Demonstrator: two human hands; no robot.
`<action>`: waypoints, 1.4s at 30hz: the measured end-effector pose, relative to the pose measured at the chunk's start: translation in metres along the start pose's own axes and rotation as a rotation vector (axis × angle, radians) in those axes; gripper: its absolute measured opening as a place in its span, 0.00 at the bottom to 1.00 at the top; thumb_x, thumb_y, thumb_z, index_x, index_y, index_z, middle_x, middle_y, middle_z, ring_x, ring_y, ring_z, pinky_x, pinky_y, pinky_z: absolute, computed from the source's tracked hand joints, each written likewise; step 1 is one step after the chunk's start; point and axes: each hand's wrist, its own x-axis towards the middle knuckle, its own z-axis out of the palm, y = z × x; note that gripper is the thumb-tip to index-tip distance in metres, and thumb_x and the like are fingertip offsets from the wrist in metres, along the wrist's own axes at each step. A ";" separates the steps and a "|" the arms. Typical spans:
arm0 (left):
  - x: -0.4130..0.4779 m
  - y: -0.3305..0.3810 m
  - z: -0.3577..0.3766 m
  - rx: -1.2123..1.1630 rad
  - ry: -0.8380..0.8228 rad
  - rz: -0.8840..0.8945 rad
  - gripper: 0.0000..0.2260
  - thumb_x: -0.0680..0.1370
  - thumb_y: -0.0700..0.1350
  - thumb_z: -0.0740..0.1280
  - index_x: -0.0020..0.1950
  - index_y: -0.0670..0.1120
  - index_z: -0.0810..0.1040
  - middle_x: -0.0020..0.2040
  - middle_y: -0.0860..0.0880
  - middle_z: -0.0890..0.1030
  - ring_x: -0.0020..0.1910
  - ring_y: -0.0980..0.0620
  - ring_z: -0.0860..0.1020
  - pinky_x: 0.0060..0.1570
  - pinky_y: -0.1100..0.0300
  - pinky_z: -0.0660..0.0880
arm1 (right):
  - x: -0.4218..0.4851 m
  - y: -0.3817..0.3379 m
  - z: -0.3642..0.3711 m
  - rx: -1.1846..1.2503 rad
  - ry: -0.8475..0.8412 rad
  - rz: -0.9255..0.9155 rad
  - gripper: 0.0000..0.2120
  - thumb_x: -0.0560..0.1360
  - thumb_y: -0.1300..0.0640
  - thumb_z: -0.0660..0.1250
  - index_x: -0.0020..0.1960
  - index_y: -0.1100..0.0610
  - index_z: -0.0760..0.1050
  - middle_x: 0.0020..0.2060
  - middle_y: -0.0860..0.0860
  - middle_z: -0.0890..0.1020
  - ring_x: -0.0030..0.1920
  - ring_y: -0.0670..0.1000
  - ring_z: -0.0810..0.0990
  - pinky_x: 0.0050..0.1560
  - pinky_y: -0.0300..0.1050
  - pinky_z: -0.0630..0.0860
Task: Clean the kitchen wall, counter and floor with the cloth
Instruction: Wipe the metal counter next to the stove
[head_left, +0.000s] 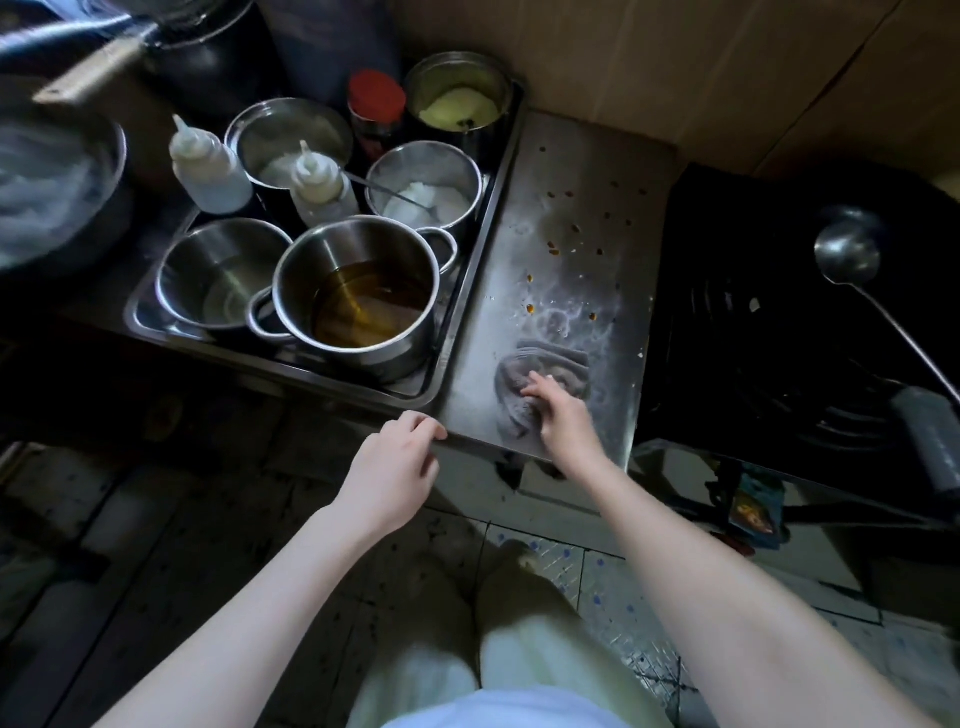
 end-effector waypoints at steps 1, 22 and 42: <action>0.000 0.000 -0.001 0.003 -0.008 0.016 0.13 0.78 0.43 0.62 0.62 0.48 0.73 0.63 0.51 0.72 0.56 0.48 0.74 0.53 0.56 0.71 | 0.000 0.004 -0.006 0.023 0.092 0.050 0.16 0.75 0.73 0.59 0.55 0.60 0.79 0.68 0.54 0.73 0.71 0.53 0.67 0.71 0.37 0.58; 0.040 0.021 -0.008 0.046 0.043 0.070 0.12 0.79 0.45 0.63 0.62 0.48 0.73 0.63 0.49 0.73 0.56 0.49 0.75 0.53 0.57 0.75 | 0.063 -0.004 -0.016 -0.155 -0.123 -0.138 0.21 0.73 0.73 0.58 0.61 0.57 0.76 0.73 0.51 0.66 0.75 0.52 0.60 0.75 0.49 0.56; 0.095 0.042 0.000 0.045 0.036 0.020 0.12 0.79 0.45 0.61 0.62 0.48 0.73 0.63 0.49 0.73 0.57 0.49 0.74 0.50 0.58 0.70 | 0.120 -0.022 -0.027 -0.326 -0.247 -0.278 0.19 0.74 0.70 0.60 0.62 0.57 0.74 0.74 0.51 0.63 0.76 0.54 0.58 0.74 0.52 0.59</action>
